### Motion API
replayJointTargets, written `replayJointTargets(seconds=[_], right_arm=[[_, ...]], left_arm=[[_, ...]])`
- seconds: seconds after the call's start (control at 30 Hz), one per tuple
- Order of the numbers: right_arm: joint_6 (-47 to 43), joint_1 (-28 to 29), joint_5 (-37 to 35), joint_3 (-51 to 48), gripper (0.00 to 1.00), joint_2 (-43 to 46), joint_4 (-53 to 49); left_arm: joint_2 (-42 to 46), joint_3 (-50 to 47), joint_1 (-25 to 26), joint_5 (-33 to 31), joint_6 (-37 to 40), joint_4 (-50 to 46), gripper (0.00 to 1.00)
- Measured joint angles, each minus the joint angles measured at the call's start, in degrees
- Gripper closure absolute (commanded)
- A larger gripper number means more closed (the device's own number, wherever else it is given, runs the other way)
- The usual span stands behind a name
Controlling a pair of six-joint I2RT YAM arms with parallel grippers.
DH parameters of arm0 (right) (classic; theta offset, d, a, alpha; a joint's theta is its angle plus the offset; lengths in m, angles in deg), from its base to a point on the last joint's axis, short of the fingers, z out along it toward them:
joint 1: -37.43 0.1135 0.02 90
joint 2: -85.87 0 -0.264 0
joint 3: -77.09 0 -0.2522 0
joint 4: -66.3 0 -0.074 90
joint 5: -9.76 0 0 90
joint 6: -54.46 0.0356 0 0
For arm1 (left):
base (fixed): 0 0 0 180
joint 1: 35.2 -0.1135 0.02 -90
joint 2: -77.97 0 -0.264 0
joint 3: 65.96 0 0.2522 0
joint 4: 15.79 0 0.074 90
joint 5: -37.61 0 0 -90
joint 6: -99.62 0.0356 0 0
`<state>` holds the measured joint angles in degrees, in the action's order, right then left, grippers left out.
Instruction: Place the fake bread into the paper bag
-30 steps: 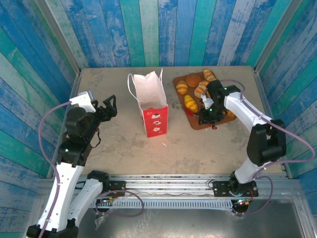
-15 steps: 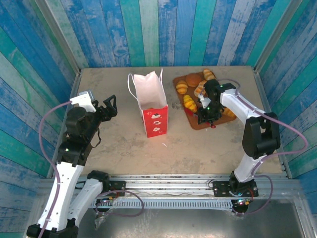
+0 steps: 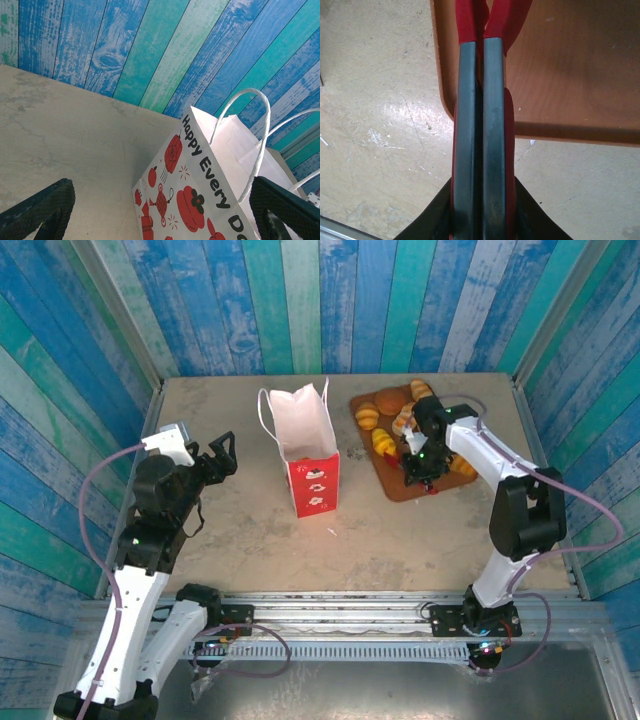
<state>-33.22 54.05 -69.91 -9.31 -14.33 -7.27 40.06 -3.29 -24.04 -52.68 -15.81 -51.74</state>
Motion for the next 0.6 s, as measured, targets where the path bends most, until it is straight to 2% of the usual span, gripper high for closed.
replayJointTargets(seconds=[0.3, 0.6], right_arm=[[0.3, 0.0, 0.0, -0.2, 0.88, 9.3, -1.2], [0.4, 1.9, -2.5, -9.4, 0.89, 27.7, 4.7]], left_arm=[[0.5, -0.1, 0.0, 0.0, -0.1, 0.0, 0.06], [0.0, -0.6, 0.0, 0.0, 0.0, 0.6, 0.06]])
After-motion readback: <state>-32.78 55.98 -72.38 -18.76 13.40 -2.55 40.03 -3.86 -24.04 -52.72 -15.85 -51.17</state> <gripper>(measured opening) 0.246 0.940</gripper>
